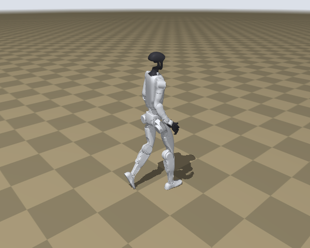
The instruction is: Walk run
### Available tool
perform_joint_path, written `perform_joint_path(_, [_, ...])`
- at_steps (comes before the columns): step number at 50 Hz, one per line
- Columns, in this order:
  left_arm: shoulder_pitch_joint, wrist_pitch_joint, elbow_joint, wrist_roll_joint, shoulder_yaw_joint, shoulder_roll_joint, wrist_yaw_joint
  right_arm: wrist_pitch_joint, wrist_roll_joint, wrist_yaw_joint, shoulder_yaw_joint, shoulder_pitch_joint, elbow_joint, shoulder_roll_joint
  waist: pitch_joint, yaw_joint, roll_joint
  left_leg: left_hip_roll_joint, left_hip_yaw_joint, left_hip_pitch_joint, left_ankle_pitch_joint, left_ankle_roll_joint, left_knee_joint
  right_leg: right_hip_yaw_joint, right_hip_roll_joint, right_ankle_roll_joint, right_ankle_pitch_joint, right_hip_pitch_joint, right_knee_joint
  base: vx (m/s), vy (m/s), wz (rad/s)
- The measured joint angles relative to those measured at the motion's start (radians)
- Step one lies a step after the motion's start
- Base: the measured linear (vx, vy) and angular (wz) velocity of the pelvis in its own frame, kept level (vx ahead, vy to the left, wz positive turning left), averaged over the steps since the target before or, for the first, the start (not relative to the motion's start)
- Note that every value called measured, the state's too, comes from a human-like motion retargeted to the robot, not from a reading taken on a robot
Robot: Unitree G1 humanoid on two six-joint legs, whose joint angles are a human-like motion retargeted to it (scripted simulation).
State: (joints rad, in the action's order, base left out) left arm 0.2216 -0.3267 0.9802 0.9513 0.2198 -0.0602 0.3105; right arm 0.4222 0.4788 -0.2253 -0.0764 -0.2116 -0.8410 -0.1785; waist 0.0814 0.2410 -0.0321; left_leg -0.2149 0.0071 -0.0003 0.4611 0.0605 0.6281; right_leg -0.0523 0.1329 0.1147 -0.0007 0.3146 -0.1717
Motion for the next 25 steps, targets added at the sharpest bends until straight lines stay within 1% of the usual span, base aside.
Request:
perform_joint_path(1, [0.002,-0.004,-0.01,-0.014,0.005,0.002,-0.016,-0.008,0.007,-0.01,0.011,0.004,-0.003,-0.007,0.007,-0.001,0.017,0.063,0.121,-0.029,0.038,-0.011,0.063,0.061,0.023,-0.007,-0.016,-0.026,0.007,0.71,-0.33,1.16])
perform_joint_path(2, [0.004,-0.009,-0.021,-0.029,0.007,0.004,-0.031,-0.016,0.014,-0.02,0.02,0.012,-0.008,-0.013,0.013,0.003,0.033,0.109,0.216,-0.061,0.041,-0.003,0.116,0.092,0.038,-0.015,-0.033,-0.052,0.015,0.63,-0.32,1.26])
perform_joint_path(3, [0.005,-0.017,-0.033,-0.049,0.003,0.007,-0.045,-0.021,0.024,-0.03,0.025,0.024,-0.013,-0.02,0.019,0.014,0.048,0.123,0.257,-0.097,-0.023,0.044,0.15,0.067,0.039,-0.022,-0.052,-0.076,0.022,0.67,-0.31,1.47])
perform_joint_path(5, [0.005,-0.022,-0.053,-0.081,-0.005,0.019,-0.081,-0.028,0.042,-0.041,0.037,0.059,-0.026,-0.033,0.015,0.015,0.065,0.133,0.304,-0.192,-0.149,0.104,0.234,0.11,0.05,-0.031,-0.069,-0.123,0.047,0.69,-0.29,1.21])
perform_joint_path(8, [0.0,-0.023,-0.082,-0.098,-0.01,0.041,-0.135,-0.026,0.059,-0.031,0.067,0.092,-0.023,-0.056,0.004,-0.066,0.091,0.045,0.281,-0.368,-0.234,0.054,0.233,0.164,0.045,-0.036,-0.097,-0.187,0.095,0.68,-0.27,0.11])
perform_joint_path(10, [-0.012,-0.035,-0.108,-0.098,-0.019,0.041,-0.157,-0.023,0.063,-0.016,0.083,0.115,-0.021,-0.062,-0.006,-0.114,0.089,0.037,0.272,-0.468,-0.309,0.037,0.18,0.198,0.011,-0.044,-0.124,-0.219,0.114,0.7,-0.32,0.15])
perform_joint_path(13, [-0.025,-0.054,-0.155,-0.065,-0.036,0.034,-0.189,-0.016,0.07,-0.018,0.075,0.144,-0.03,-0.06,-0.027,-0.18,0.089,0.111,0.363,-0.569,-0.412,0.091,0.033,0.262,-0.032,-0.05,-0.177,-0.278,0.133,0.72,-0.33,0.36])
perform_joint_path(15, [-0.039,-0.061,-0.185,-0.032,-0.051,0.032,-0.206,-0.019,0.076,-0.04,0.062,0.168,-0.039,-0.063,-0.043,-0.219,0.082,0.157,0.442,-0.616,-0.454,0.117,-0.088,0.271,-0.068,-0.056,-0.216,-0.313,0.14,0.75,-0.28,0.51])
perform_joint_path(18, [-0.059,-0.055,-0.22,0.006,-0.07,0.035,-0.211,-0.023,0.09,-0.076,0.056,0.205,-0.05,-0.074,-0.058,-0.244,0.06,0.153,0.446,-0.693,-0.515,0.14,-0.234,0.311,-0.126,-0.062,-0.269,-0.361,0.151,0.89,-0.25,0.53])
perform_joint_path(20, [-0.065,-0.054,-0.242,0.014,-0.075,0.038,-0.204,-0.02,0.098,-0.079,0.066,0.223,-0.053,-0.08,-0.061,-0.274,0.063,0.162,0.437,-0.752,-0.531,0.145,-0.282,0.316,-0.146,-0.073,-0.297,-0.381,0.151,1.18,-0.24,-0.08])
perform_joint_path(22, [-0.065,-0.062,-0.26,0.009,-0.074,0.043,-0.199,-0.01,0.102,-0.073,0.084,0.23,-0.055,-0.08,-0.061,-0.31,0.094,0.165,0.419,-0.798,-0.538,0.138,-0.294,0.29,-0.138,-0.071,-0.279,-0.389,0.136,0.95,-0.21,-0.44])
perform_joint_path(23, [-0.064,-0.068,-0.267,0.004,-0.073,0.045,-0.197,-0.004,0.103,-0.072,0.091,0.232,-0.058,-0.077,-0.062,-0.323,0.111,0.167,0.423,-0.809,-0.541,0.132,-0.29,0.277,-0.132,-0.063,-0.251,-0.393,0.126,1.21,-0.15,-0.31])
perform_joint_path(25, [-0.069,-0.089,-0.275,-0.014,-0.073,0.051,-0.191,0.004,0.107,-0.076,0.101,0.227,-0.067,-0.067,-0.065,-0.338,0.142,0.16,0.441,-0.814,-0.543,0.133,-0.266,0.28,-0.118,-0.032,-0.154,-0.402,0.102,1.48,-0.1,-0.02])
